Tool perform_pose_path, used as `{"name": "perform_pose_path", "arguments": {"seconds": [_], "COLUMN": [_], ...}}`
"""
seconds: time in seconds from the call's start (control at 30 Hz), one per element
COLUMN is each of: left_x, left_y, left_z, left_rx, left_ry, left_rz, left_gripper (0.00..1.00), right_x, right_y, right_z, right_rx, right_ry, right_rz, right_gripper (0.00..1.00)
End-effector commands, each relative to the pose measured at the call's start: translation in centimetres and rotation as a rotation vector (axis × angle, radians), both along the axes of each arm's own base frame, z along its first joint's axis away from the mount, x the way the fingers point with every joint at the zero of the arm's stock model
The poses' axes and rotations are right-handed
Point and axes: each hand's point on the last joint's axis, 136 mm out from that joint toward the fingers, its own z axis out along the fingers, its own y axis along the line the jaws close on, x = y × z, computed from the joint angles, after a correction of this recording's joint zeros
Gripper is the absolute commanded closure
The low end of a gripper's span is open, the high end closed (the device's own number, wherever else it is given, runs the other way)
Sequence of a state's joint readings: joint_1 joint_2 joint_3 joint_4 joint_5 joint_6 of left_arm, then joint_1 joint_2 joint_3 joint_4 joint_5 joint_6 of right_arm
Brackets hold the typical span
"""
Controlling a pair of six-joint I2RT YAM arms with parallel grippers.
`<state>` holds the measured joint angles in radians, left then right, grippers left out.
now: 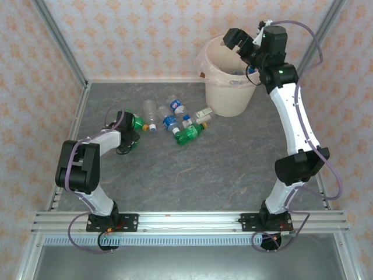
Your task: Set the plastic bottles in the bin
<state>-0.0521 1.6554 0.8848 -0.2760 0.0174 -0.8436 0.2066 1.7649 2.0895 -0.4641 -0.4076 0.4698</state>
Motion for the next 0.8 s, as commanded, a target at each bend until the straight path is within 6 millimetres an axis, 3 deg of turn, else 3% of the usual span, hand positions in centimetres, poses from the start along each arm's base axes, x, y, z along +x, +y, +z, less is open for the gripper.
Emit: {"name": "perform_pose_path", "arguments": {"seconds": [0.0,0.17,0.47,0.63,0.77], "left_x": [-0.1,0.2,2.2,3.1,3.7], "left_y": [1.2,1.8,0.8,-1.6,-5.2], "left_z": [1.7,4.2,12.8,17.4,20.6], "left_rx": [0.053,0.086,0.125,0.201,0.223], "left_ry": [-0.037,-0.087,-0.346,-0.446,-0.549], "left_rz": [0.012,0.019,-0.051,-0.145,-0.255], "left_gripper": [0.44,0.44,0.44,0.44,0.44], "right_x": [-0.2,-0.1,-0.6,-1.3,-1.6], "right_y": [0.2,0.9,4.5,6.9,7.3], "right_z": [1.3,1.5,1.9,2.3,2.4], "right_rx": [-0.001,-0.002,-0.056,-0.102,-0.139], "right_ry": [-0.043,-0.052,-0.084,-0.118,-0.136], "right_rz": [-0.006,0.01,0.095,0.139,0.119], "right_gripper": [0.0,0.0,0.0,0.01,0.0]}}
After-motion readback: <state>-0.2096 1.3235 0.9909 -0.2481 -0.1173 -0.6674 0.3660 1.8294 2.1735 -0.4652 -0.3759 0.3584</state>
